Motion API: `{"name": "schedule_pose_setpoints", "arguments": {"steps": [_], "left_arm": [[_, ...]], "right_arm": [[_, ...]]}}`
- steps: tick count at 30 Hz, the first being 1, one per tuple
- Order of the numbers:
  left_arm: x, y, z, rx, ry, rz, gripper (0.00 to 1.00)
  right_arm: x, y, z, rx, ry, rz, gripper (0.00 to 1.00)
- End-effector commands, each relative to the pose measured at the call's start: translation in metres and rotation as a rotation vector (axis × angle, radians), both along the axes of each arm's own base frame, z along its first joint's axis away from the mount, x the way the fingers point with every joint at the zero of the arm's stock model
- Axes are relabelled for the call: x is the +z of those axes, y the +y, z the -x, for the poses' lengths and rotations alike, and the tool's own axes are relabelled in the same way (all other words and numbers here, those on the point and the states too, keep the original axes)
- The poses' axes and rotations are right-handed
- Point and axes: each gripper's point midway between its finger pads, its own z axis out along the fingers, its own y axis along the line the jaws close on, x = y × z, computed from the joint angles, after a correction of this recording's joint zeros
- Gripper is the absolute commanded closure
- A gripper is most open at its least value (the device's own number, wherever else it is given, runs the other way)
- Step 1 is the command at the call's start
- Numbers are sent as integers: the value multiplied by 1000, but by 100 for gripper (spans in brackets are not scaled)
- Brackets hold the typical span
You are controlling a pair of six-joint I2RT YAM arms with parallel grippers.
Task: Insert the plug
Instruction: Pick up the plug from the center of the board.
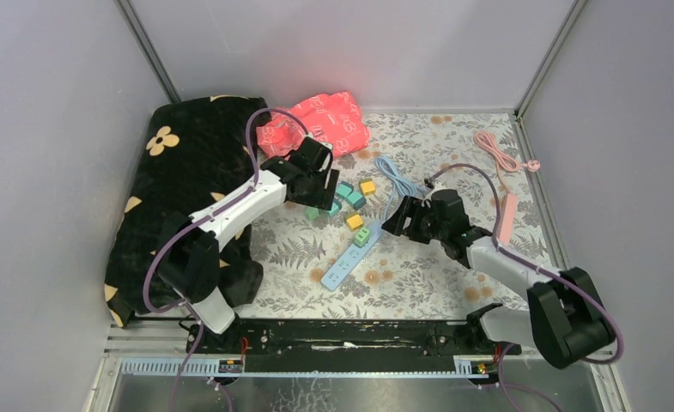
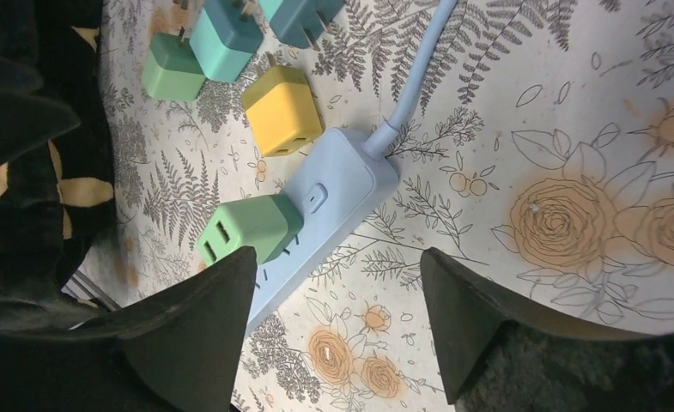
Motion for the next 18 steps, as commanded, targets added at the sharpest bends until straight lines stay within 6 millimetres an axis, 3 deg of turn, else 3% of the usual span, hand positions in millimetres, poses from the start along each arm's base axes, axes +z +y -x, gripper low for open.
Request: {"name": "schedule_pose_setpoints", "arguments": {"steps": [1, 10, 18], "left_arm": [[-16, 15, -16, 3, 6, -18, 22], [-58, 25, -31, 33, -50, 70, 30], [-71, 26, -42, 53, -144, 109, 35]], "right_arm": [[27, -9, -5, 13, -114, 65, 21], [52, -14, 0, 35, -213, 74, 12], [53, -13, 6, 59, -231, 61, 9]]}}
